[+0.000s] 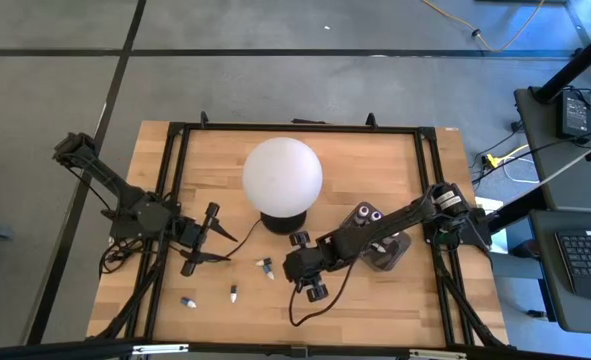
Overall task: Pick & Place food coloring
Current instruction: Put the large orange food coloring bottle into the black container
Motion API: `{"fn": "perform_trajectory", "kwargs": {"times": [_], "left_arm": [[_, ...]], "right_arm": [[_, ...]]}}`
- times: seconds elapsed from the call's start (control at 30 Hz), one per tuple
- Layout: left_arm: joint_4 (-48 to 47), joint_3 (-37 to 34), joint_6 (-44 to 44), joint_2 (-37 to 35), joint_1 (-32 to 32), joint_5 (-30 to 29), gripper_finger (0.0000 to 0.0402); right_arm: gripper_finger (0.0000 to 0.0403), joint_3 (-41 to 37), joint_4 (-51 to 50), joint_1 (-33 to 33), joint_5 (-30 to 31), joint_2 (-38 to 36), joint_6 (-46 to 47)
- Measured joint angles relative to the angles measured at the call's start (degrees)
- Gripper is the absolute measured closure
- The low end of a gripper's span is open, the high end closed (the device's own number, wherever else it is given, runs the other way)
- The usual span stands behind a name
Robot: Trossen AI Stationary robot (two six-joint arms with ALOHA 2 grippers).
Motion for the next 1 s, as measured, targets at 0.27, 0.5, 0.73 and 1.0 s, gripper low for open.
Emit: {"fn": "perform_trajectory", "kwargs": {"times": [0.27, 0.5, 0.73, 1.0], "left_arm": [[-0.2, 0.0, 0.0, 0.0, 0.0, 0.0, 0.0187], [-0.2, 0.0, 0.0, 0.0, 0.0, 0.0, 0.0183], [-0.3, 0.0, 0.0, 0.0, 0.0, 0.0, 0.0186], [-0.3, 0.0, 0.0, 0.0, 0.0, 0.0, 0.0184]], "right_arm": [[0.0284, 2.1, -3.8, 0.6, 0.2, -1.6, 1.6], [0.0284, 3.5, -16.8, 4.3, 8.1, -11.1, 13.3], [0.0284, 1.5, -40.3, 10.4, 19.2, -18.9, 42.4], [0.0284, -10.5, -46.5, 19.1, 19.7, -26.6, 71.2]]}}
